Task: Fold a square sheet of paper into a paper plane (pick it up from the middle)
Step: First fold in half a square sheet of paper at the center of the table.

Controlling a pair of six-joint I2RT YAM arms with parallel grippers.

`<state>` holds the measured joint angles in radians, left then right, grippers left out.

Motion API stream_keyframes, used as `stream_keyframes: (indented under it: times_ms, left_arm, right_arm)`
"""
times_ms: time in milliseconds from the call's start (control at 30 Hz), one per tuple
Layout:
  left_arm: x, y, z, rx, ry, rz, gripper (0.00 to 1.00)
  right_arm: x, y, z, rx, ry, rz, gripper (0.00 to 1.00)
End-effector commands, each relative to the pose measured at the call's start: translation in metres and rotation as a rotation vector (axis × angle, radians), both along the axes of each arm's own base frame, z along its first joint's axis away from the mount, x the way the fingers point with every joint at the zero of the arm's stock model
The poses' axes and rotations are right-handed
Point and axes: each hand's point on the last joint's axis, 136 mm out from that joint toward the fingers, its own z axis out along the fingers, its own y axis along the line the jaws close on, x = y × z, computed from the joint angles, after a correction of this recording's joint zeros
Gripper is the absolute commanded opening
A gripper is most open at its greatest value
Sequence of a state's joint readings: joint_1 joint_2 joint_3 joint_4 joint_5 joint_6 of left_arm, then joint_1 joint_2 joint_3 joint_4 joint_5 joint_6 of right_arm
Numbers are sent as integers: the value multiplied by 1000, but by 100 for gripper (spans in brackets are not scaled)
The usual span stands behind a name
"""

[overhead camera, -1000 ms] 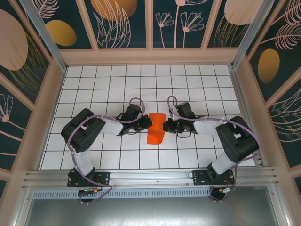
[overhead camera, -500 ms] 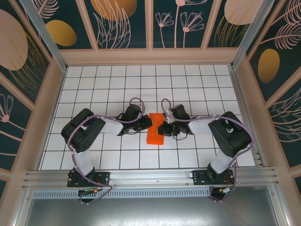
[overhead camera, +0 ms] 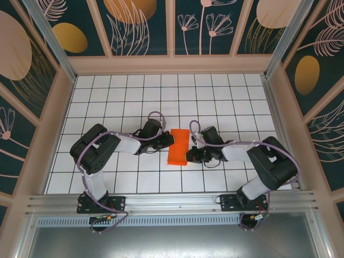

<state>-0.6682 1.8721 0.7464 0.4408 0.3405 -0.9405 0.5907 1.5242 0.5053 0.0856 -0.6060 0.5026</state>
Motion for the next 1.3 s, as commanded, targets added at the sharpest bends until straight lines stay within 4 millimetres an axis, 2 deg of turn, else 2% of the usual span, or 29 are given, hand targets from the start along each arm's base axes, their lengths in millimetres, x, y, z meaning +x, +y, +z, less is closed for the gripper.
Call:
stream_keyframes:
  times_ms: [0, 100, 167, 300, 400, 533, 767, 867, 967, 1033, 1100, 1267]
  left_arm:
    - [-68, 84, -105, 405, 300, 64, 0]
    - [-66, 82, -101, 398, 290, 62, 0]
    - [-65, 82, -100, 394, 288, 62, 0]
    - [-67, 81, -100, 387, 293, 64, 0]
    - [-66, 80, -100, 385, 292, 61, 0]
    - [-67, 81, -102, 386, 295, 63, 0]
    - [-65, 81, -101, 392, 290, 64, 0]
    - [-62, 81, -99, 397, 279, 66, 0]
    - [-57, 81, -94, 410, 262, 65, 0]
    - [-51, 78, -89, 406, 241, 63, 0]
    - [-43, 75, -81, 404, 219, 61, 0]
    - [-19, 78, -51, 404, 147, 79, 0]
  right_arm:
    - [-3, -4, 6, -28, 23, -4, 0]
    - [19, 13, 28, 21, -48, -21, 0]
    - [27, 24, 36, 50, -72, -25, 0]
    - [30, 39, 23, 25, -61, 1, 0]
    - [27, 42, 12, 7, -42, 18, 0]
    - [15, 33, 0, -17, -18, 25, 0]
    - [-25, 0, -23, -88, 64, 24, 0]
    - [-46, -13, -26, -97, 98, 21, 0]
    - [-58, -21, -23, -101, 102, 23, 0]
    - [-55, -21, -15, -99, 74, 16, 0]
    - [-43, -15, 1, -78, 28, 7, 0]
    - [11, -1, 50, -41, -116, -98, 0]
